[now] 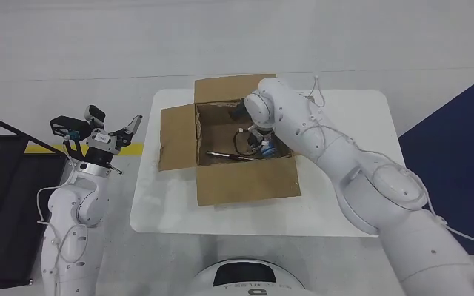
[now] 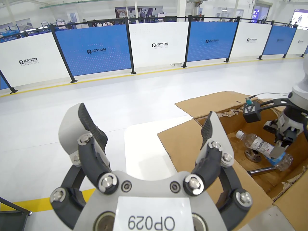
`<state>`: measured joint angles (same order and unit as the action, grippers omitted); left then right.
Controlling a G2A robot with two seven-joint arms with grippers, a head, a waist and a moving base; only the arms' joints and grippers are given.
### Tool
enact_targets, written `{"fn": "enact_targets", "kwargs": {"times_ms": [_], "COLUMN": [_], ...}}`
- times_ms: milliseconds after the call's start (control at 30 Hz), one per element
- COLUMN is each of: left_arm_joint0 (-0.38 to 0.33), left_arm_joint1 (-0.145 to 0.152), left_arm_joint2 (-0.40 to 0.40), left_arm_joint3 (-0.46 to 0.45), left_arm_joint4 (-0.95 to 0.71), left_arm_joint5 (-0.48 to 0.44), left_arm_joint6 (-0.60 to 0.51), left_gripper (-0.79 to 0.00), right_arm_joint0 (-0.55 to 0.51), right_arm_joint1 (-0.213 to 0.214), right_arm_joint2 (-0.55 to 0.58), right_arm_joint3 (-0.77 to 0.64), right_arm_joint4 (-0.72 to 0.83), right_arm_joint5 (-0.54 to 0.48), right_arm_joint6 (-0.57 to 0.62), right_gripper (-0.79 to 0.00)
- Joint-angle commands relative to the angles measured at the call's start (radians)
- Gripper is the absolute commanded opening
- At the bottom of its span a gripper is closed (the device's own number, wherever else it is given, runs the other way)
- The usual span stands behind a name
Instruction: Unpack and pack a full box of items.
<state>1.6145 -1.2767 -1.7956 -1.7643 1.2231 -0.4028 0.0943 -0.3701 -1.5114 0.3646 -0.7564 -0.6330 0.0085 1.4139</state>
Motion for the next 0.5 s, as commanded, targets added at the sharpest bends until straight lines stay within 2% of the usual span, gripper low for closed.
{"fn": "enact_targets", "kwargs": {"times_ms": [0, 233, 467], "left_arm_joint0": [0.000, 0.000, 0.000], "left_arm_joint1": [0.000, 0.000, 0.000], "left_arm_joint2": [0.000, 0.000, 0.000], "left_arm_joint3": [0.000, 0.000, 0.000], "left_arm_joint4": [0.000, 0.000, 0.000], "left_arm_joint5": [0.000, 0.000, 0.000], "left_arm_joint6": [0.000, 0.000, 0.000], "left_gripper": [0.000, 0.000, 0.000], "right_arm_joint0": [-0.026, -0.097, -0.127], "right_arm_joint1": [0.026, 0.094, 0.108], "right_arm_joint2": [0.021, 0.109, 0.130], "right_arm_joint3": [-0.047, -0.123, -0.131], "right_arm_joint4": [-0.011, 0.007, -0.014], "right_arm_joint5": [0.022, -0.009, -0.004], "right_arm_joint6": [0.008, -0.001, -0.007], "right_gripper": [0.000, 0.000, -0.009]}}
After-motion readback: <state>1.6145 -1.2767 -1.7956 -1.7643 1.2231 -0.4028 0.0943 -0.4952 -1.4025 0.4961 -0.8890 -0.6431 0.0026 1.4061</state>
